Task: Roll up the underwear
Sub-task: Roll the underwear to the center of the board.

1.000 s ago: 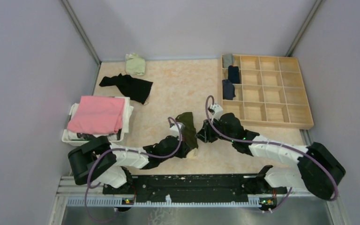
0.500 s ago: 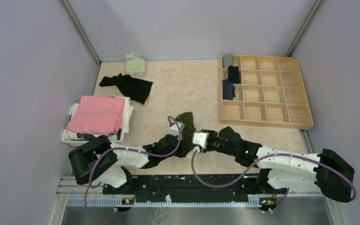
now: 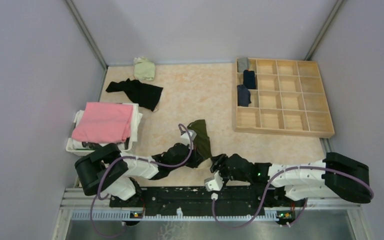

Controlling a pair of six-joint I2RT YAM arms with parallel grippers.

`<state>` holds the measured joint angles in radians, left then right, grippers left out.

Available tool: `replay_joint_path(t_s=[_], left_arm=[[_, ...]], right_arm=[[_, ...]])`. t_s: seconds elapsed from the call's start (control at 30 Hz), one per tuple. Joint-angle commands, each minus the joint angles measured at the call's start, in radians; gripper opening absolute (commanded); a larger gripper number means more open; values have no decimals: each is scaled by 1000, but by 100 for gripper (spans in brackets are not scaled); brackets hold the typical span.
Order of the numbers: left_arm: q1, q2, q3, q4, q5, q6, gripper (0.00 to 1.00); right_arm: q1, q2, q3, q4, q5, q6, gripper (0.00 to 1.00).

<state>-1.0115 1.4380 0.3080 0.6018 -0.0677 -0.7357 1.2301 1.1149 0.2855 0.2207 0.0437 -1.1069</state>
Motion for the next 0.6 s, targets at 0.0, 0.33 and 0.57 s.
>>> replay_joint_path(t_s=[0.0,0.33,0.57], left_arm=[[-2,74,-47,-224,45,33,0],[0,45,-56,-274,18,16,0],[4,35,-50,-293,9,19,0]], right_arm=[[37,55,-18,110,64,-125,52],[115,209,-40,233,149,-159,55],[137,268,-45,288,129,-151,51]])
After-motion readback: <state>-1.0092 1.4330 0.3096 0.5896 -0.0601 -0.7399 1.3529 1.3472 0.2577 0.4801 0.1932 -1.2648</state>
